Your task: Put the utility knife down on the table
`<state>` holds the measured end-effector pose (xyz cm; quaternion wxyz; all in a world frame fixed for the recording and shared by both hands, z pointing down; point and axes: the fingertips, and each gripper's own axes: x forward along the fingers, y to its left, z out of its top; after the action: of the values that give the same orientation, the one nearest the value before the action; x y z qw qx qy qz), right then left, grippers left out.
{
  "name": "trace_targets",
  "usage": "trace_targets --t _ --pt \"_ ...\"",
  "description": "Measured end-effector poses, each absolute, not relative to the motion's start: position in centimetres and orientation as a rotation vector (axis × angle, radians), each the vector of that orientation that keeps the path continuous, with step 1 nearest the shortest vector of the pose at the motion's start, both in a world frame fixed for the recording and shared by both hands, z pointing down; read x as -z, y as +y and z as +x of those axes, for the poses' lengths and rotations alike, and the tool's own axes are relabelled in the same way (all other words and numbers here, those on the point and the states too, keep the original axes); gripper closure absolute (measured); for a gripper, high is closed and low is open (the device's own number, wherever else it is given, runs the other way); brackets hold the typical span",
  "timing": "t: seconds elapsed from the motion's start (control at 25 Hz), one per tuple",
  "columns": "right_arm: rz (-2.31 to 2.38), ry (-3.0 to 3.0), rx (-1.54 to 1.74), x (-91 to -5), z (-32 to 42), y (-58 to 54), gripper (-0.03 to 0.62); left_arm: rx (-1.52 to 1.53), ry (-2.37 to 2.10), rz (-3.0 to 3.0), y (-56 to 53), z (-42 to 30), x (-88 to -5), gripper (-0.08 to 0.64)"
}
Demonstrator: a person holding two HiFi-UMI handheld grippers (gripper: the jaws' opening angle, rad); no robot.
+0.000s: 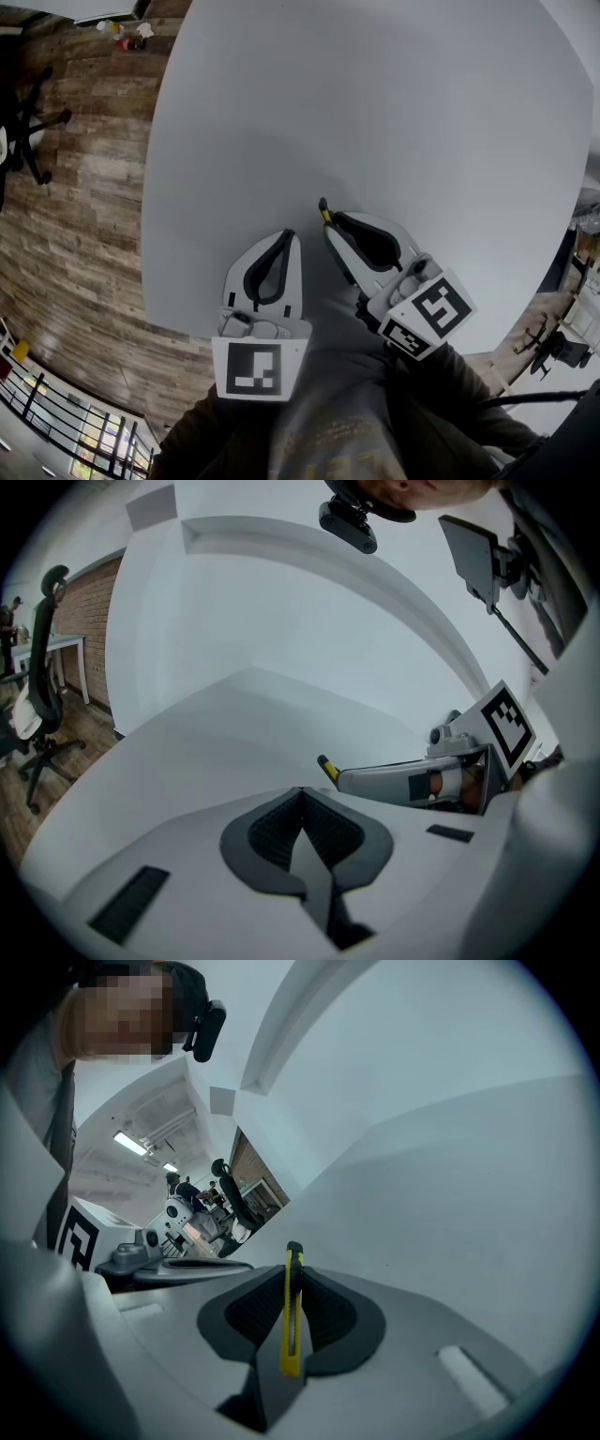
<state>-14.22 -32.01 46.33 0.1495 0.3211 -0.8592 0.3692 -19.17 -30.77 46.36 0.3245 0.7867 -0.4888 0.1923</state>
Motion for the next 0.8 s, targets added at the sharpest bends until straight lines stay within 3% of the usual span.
trace_targets --t 0.64,0.8 --pt "0.932 -2.468 -1.032 -46.0 -14.7 -32.1 0.531 -0.496 -1.298 2.071 -30.6 -19.8 -45.7 0.557" --pt "0.934 -2.479 -1.016 -45.5 -14.8 -32.2 0.557 -0.489 -1.310 2.075 -30.8 -19.8 -45.3 0.557"
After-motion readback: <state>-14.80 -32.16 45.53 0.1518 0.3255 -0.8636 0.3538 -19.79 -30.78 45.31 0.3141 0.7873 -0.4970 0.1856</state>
